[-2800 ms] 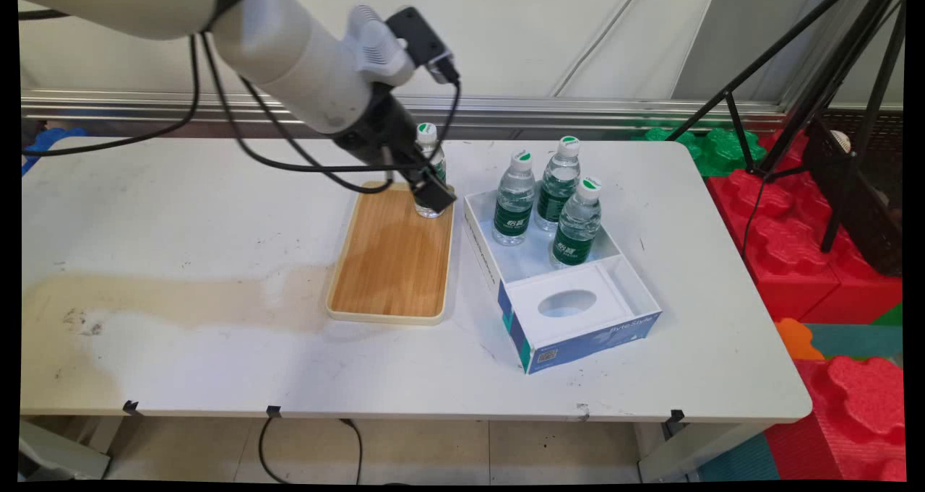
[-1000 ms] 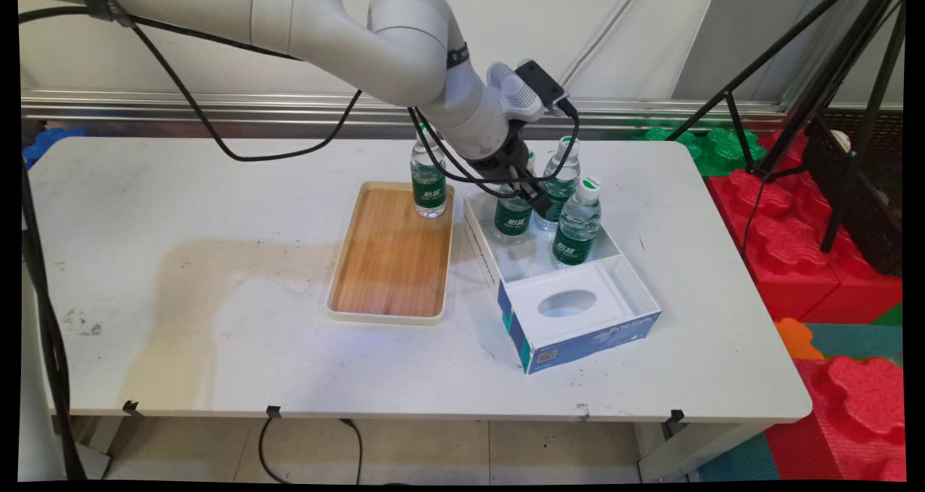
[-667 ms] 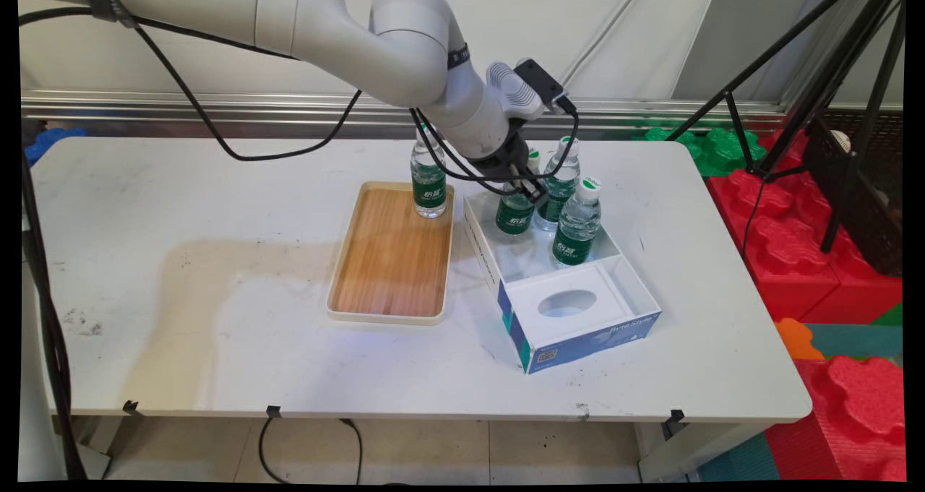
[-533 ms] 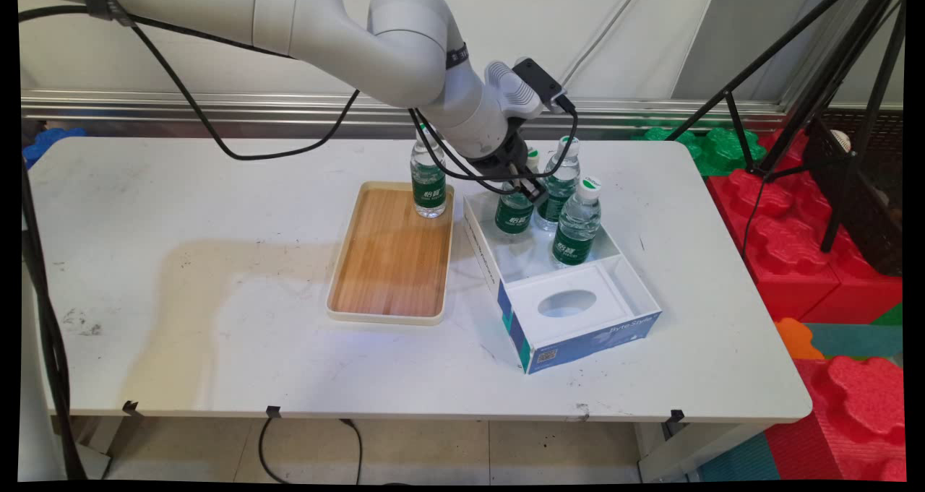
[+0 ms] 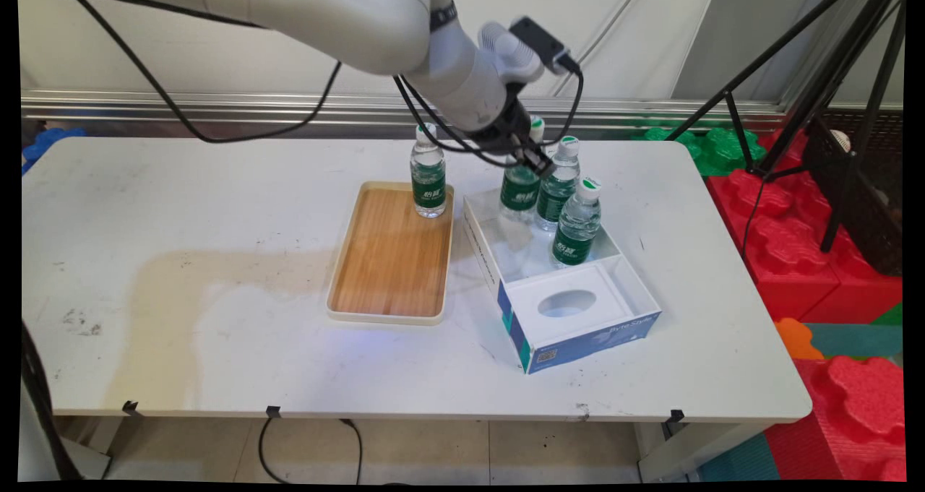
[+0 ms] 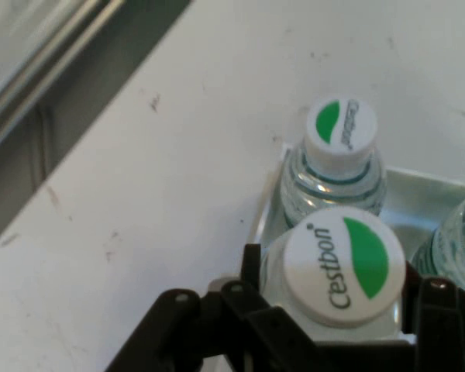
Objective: Place the picked object on the tray
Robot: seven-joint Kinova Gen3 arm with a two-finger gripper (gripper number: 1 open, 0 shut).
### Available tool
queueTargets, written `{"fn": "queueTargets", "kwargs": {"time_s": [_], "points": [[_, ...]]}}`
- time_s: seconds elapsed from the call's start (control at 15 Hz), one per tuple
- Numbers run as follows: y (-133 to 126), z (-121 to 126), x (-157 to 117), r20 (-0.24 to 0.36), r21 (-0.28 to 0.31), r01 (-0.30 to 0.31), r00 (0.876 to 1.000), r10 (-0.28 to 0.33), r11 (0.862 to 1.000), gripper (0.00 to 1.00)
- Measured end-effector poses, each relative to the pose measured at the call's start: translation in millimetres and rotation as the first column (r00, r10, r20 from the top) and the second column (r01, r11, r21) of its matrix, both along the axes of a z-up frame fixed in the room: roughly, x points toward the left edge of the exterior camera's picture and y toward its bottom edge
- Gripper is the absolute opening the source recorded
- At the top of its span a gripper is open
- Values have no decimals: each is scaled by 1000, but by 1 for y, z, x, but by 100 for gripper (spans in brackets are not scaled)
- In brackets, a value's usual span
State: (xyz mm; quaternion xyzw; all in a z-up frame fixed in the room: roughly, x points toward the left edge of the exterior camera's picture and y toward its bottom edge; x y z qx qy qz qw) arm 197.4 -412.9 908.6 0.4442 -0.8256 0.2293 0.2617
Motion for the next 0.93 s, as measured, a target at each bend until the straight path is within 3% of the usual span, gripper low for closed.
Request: {"fn": "queueTargets", "kwargs": {"time_s": [0.4, 0.93], "points": [[33, 48, 25, 9, -30, -21, 1000, 22, 999, 0], [108, 73, 104, 73, 15, -42, 997, 41, 999, 0]]}}
